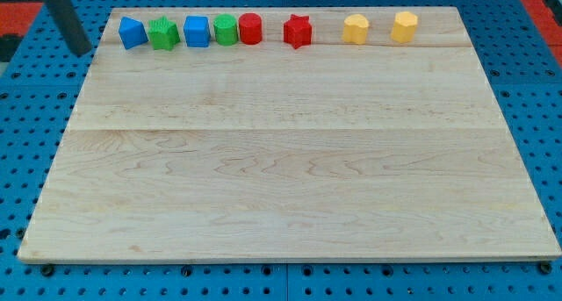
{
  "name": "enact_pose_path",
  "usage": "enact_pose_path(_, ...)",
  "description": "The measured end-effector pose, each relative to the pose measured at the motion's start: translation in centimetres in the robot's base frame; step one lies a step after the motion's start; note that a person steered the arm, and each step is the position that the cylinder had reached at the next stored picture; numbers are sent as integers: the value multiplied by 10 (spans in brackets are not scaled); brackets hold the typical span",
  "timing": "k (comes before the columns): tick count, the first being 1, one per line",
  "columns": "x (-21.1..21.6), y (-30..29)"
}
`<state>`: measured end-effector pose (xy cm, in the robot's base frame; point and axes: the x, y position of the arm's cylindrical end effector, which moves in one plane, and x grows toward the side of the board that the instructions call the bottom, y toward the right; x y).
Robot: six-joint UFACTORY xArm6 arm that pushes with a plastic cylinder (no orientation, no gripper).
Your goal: Point your arm to the red star
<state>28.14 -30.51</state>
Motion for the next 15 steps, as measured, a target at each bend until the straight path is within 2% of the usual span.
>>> enact_pose_path(1, -24, 14)
enact_pose_path(2, -83, 25)
enact_pose_path(4, -89, 69)
enact_pose_path(5, -86, 125)
enact_pose_path(10, -88, 134)
enact_pose_path(11, -85, 151)
enact_pose_path(12, -85, 220)
enact_pose_path(13, -88, 250)
enact_pose_path(15, -81, 358)
